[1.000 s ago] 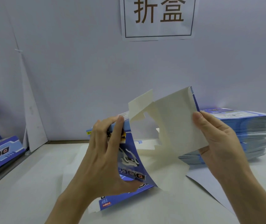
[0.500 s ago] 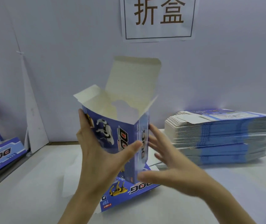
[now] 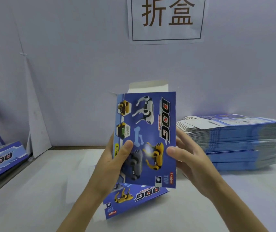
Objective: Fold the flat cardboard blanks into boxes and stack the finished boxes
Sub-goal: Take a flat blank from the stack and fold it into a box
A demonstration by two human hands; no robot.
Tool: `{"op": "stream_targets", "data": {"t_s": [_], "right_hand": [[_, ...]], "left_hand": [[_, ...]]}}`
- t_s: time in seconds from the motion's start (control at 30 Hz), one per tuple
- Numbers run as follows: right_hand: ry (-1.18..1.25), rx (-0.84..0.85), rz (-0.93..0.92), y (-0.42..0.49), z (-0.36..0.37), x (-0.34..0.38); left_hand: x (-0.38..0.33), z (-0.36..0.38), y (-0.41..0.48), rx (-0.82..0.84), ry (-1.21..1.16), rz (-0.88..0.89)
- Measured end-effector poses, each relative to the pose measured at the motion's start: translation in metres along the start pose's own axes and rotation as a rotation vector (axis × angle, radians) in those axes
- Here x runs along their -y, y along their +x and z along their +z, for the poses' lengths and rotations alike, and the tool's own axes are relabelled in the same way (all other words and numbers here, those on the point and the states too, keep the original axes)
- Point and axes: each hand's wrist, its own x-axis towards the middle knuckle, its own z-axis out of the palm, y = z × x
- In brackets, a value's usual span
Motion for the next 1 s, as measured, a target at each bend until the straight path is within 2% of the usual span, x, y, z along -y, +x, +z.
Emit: {"op": "stream_targets", "data": {"t_s": [0.13, 0.3, 0.6, 0.73, 0.87, 1.0], "right_hand": [[-0.010, -0.036, 0.014, 0.001, 0.002, -0.002], [-0.040, -0.022, 0.010, 0.001, 0.004, -0.004], [-0.079, -0.025, -0.086, -0.002, 0.009, 0.002], [-0.061, -0.047, -0.071, -0.003, 0.009, 0.004], [-0.033, 0.015, -0.114, -0.005, 0.011, 0.007], [-0.153, 0.040, -0.185, -0.008, 0.017, 0.004]], "left_hand": [[0.000, 0.000, -0.001, -0.105, -0.074, 0.031], [-0.003, -0.006, 0.000, -0.071, -0.042, -0.019], [-0.006, -0.002, -0.002, -0.105, -0.111, 0.042], [-0.006, 0.000, -0.003, -0.129, -0.075, 0.104], [-0.005, 0.001, -0.003, -0.101, -0.091, 0.056], [-0.002, 0.009, -0.005, -0.055, -0.138, 0.021]]}}
